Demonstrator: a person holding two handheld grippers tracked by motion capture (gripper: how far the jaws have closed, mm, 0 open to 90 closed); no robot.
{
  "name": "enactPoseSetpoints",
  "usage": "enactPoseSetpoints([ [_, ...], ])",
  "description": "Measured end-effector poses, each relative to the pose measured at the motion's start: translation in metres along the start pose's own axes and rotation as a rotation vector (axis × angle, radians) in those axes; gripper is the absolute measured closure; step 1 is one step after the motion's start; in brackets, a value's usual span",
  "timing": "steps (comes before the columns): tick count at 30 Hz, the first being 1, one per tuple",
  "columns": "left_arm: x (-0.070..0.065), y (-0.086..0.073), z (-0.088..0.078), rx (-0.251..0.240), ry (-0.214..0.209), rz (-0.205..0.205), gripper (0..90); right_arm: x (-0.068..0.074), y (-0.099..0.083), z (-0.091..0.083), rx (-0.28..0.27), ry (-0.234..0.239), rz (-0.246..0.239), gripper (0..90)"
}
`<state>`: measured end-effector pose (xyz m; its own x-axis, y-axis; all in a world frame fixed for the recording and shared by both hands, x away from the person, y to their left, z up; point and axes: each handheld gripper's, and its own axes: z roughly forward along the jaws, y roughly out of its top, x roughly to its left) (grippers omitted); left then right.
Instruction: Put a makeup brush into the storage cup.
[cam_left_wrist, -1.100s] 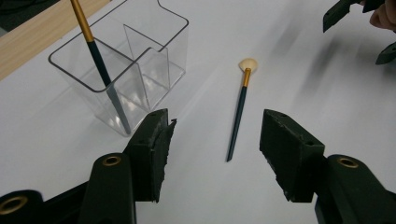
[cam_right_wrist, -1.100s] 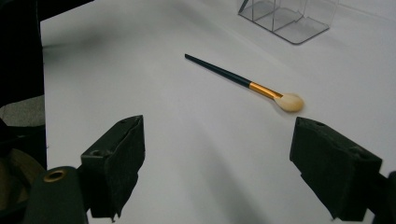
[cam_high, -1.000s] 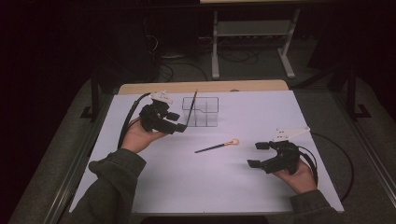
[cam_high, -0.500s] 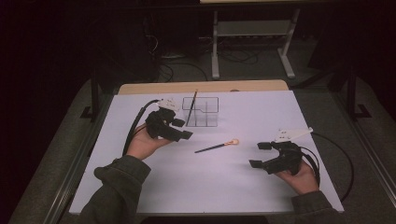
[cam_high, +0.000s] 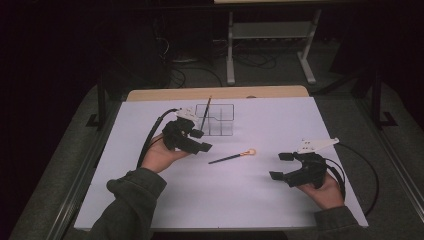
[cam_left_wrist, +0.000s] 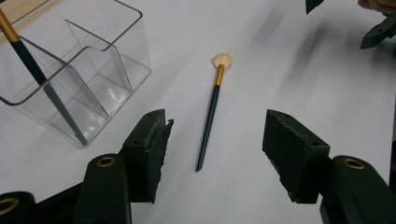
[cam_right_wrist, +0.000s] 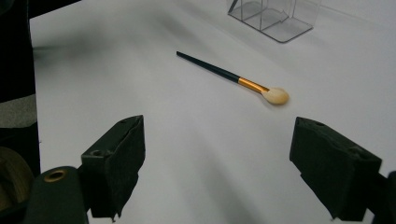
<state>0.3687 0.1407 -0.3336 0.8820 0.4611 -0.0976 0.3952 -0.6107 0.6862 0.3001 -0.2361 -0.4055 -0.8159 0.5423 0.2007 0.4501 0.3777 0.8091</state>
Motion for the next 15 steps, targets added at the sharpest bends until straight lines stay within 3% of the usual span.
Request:
enactPoseSetpoints([
  [15, 0.0, 0.009, 0.023, 0.029, -0.018, 0.001, 39.7, -0.001, -0.001, 0.002, 0.017, 0.006, 0.0, 17.2],
])
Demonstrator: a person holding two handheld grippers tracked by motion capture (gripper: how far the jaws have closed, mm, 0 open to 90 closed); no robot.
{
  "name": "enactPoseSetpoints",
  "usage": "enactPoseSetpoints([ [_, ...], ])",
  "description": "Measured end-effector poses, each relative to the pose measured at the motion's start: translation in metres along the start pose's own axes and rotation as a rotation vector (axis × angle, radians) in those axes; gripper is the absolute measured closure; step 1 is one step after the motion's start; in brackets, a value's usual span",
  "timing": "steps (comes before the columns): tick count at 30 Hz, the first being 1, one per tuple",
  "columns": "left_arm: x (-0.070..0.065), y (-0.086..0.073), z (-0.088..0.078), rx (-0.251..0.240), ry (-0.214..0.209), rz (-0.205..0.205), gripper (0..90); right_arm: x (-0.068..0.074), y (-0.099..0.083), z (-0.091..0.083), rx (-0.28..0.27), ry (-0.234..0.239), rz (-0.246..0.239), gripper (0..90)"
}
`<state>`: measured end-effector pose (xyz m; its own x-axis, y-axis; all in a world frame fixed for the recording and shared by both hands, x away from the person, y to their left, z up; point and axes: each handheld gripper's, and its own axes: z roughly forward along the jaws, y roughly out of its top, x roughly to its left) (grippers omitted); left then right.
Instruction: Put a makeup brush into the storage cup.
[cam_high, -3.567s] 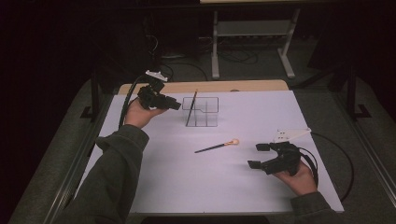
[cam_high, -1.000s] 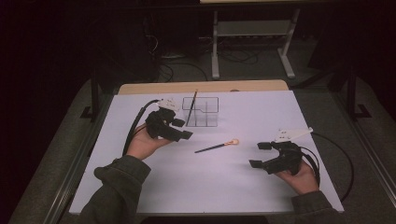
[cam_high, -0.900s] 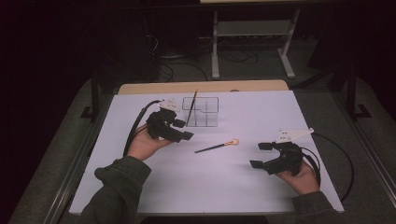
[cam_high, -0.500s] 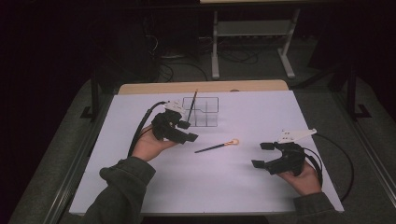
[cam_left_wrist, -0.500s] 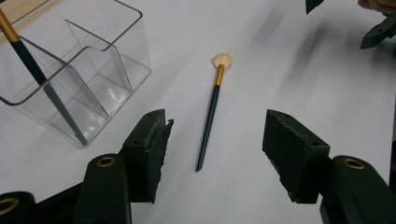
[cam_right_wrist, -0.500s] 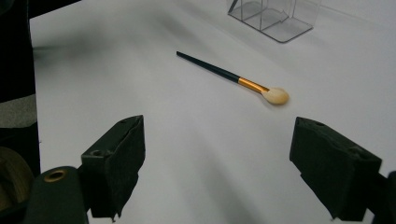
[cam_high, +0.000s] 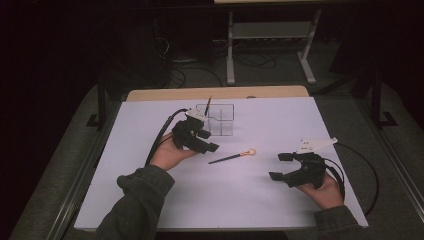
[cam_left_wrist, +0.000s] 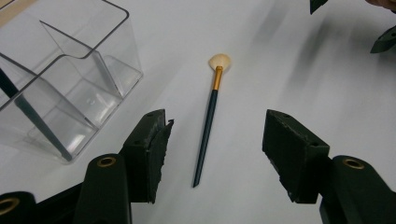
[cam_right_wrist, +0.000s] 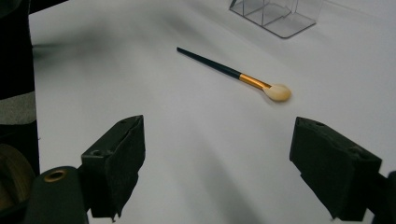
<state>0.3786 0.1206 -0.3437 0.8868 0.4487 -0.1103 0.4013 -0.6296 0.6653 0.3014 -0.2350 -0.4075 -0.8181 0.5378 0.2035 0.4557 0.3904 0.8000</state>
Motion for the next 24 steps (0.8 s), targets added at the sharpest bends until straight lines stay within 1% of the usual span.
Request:
enactPoseSetpoints([
  [3, 0.0, 0.002, 0.004, 0.0, -0.001, -0.001, 39.8, 0.0, 0.0, 0.001, 0.009, 0.0, -0.003, 17.2],
  [6, 0.001, 0.003, 0.008, 0.012, -0.004, 0.004, 39.8, 0.0, 0.0, 0.002, 0.014, 0.004, -0.001, 17.2],
  [8, 0.001, 0.003, 0.011, 0.009, -0.009, -0.002, 39.9, 0.001, 0.0, 0.002, 0.016, 0.004, -0.001, 17.2],
  [9, 0.001, 0.003, 0.012, 0.013, -0.013, 0.004, 39.9, 0.001, 0.0, 0.002, 0.017, 0.004, -0.001, 17.2],
  [10, 0.0, 0.004, 0.014, 0.009, -0.013, -0.004, 39.9, 0.001, 0.0, 0.002, 0.016, 0.002, -0.002, 17.2],
  [13, 0.001, 0.005, 0.017, 0.024, -0.014, 0.014, 39.9, 0.001, -0.001, 0.002, 0.015, 0.001, -0.002, 17.2],
  [14, 0.0, 0.005, 0.018, 0.017, -0.014, 0.001, 39.9, 0.001, -0.001, 0.002, 0.015, 0.001, -0.002, 17.2],
  [16, 0.0, 0.005, 0.019, 0.028, -0.015, 0.015, 39.9, 0.001, 0.0, 0.002, 0.014, 0.001, -0.003, 17.2],
  [20, -0.001, 0.006, 0.024, 0.024, -0.02, 0.004, 40.2, 0.001, 0.0, 0.003, 0.019, 0.001, -0.007, 17.2],
  [21, 0.0, 0.007, 0.025, 0.032, -0.018, 0.014, 40.4, 0.001, 0.0, 0.003, 0.016, 0.001, -0.012, 17.2],
  [23, 0.0, 0.007, 0.027, 0.037, -0.019, 0.019, 40.5, 0.001, 0.0, 0.003, 0.014, 0.0, -0.011, 17.2],
  [24, 0.0, 0.008, 0.029, 0.035, -0.018, 0.012, 40.6, 0.001, 0.0, 0.003, 0.015, 0.001, -0.013, 17.2],
])
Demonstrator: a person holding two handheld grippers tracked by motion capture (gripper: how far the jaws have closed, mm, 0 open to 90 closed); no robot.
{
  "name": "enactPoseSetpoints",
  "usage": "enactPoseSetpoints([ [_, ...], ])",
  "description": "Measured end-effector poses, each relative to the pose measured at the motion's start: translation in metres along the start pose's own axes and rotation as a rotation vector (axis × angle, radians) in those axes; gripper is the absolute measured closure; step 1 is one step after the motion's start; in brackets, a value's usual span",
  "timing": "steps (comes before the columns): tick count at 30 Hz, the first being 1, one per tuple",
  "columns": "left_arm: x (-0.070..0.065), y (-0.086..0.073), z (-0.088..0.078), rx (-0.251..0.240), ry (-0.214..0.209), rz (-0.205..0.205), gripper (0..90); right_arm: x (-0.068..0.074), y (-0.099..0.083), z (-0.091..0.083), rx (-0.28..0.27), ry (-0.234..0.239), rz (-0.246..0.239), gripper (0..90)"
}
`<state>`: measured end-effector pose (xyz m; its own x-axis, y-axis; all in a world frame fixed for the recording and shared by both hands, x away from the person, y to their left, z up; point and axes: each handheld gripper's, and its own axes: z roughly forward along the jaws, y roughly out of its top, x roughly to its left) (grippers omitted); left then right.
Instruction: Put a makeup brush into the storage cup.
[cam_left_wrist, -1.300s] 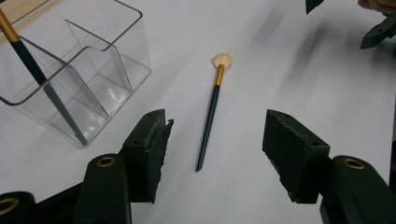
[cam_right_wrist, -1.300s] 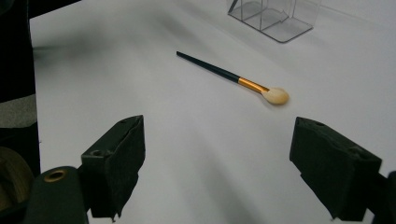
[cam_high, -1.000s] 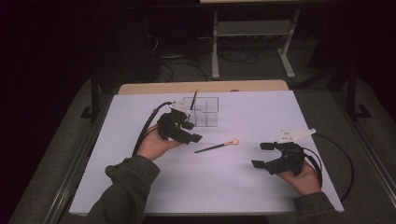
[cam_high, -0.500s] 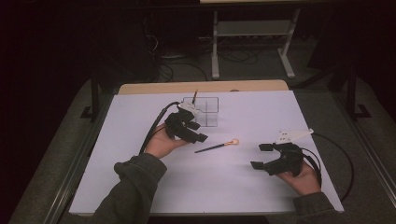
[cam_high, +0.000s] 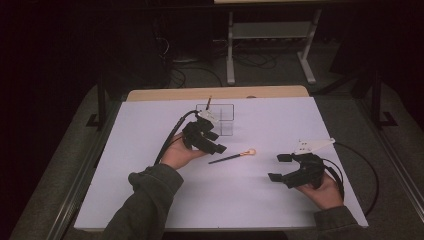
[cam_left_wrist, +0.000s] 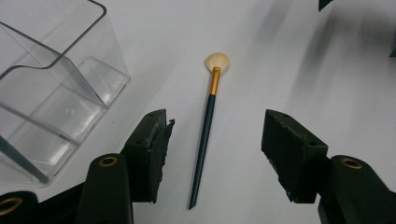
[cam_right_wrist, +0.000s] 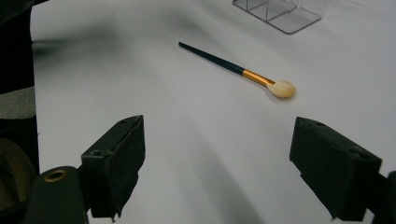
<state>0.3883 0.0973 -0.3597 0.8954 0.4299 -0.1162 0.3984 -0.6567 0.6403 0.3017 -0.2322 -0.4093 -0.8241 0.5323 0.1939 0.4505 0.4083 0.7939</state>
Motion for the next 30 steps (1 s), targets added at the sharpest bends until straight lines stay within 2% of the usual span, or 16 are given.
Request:
enactPoseSetpoints([
  [6, 0.001, 0.003, 0.01, 0.032, -0.001, 0.013, 41.5, 0.0, 0.0, 0.0, 0.001, 0.004, 0.002, 17.3],
  [11, 0.003, 0.004, 0.022, 0.041, -0.002, 0.001, 42.6, -0.001, 0.0, -0.001, 0.0, 0.005, 0.002, 17.5],
  [15, 0.006, 0.006, 0.03, 0.066, 0.001, 0.011, 43.3, 0.0, 0.0, -0.001, -0.004, 0.006, 0.002, 17.5],
  [20, 0.007, 0.006, 0.039, 0.085, -0.002, -0.005, 44.6, -0.001, 0.0, 0.0, -0.002, 0.006, 0.002, 17.5],
  [24, 0.009, 0.006, 0.044, 0.119, 0.0, 0.007, 45.6, 0.0, 0.0, 0.001, 0.004, 0.007, 0.0, 17.5],
  [30, 0.01, 0.007, 0.052, 0.14, 0.005, 0.028, 48.0, 0.0, 0.001, 0.002, 0.013, 0.011, -0.004, 17.5],
])
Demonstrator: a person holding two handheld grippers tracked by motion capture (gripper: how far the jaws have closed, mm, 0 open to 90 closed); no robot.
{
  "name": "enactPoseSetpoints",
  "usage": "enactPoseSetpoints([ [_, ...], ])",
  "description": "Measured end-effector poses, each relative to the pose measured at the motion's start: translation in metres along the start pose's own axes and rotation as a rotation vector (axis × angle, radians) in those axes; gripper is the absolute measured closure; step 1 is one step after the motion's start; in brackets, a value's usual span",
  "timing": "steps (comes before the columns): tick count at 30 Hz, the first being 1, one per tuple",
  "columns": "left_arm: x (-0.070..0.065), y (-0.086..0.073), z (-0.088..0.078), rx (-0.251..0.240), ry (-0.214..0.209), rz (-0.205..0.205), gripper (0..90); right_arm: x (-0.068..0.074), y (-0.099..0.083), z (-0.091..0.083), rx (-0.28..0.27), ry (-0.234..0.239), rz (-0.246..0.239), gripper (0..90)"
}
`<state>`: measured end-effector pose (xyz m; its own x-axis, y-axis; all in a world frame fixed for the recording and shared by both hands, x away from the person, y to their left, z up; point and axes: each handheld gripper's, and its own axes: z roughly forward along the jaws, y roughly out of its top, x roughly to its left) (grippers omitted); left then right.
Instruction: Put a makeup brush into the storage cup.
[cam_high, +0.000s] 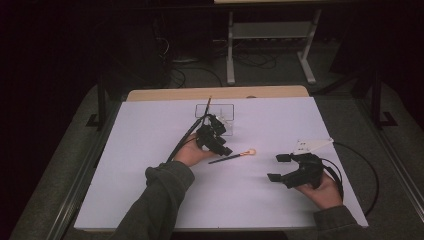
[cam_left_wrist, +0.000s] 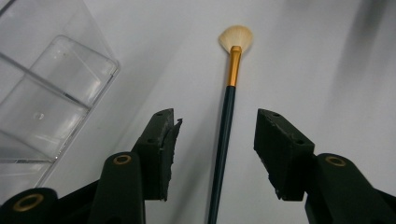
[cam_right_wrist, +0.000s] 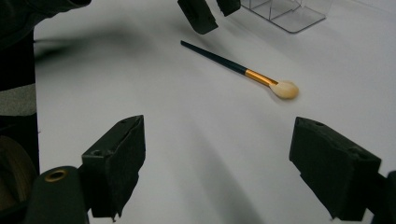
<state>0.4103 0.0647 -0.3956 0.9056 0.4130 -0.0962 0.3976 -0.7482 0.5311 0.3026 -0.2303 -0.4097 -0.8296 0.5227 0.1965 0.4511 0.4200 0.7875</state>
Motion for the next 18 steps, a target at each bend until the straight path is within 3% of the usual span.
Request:
enactPoseSetpoints([
  [18, -0.002, 0.009, 0.023, 0.087, -0.028, 0.028, 58.7, 0.0, 0.0, 0.002, -0.002, 0.006, 0.001, 17.4],
])
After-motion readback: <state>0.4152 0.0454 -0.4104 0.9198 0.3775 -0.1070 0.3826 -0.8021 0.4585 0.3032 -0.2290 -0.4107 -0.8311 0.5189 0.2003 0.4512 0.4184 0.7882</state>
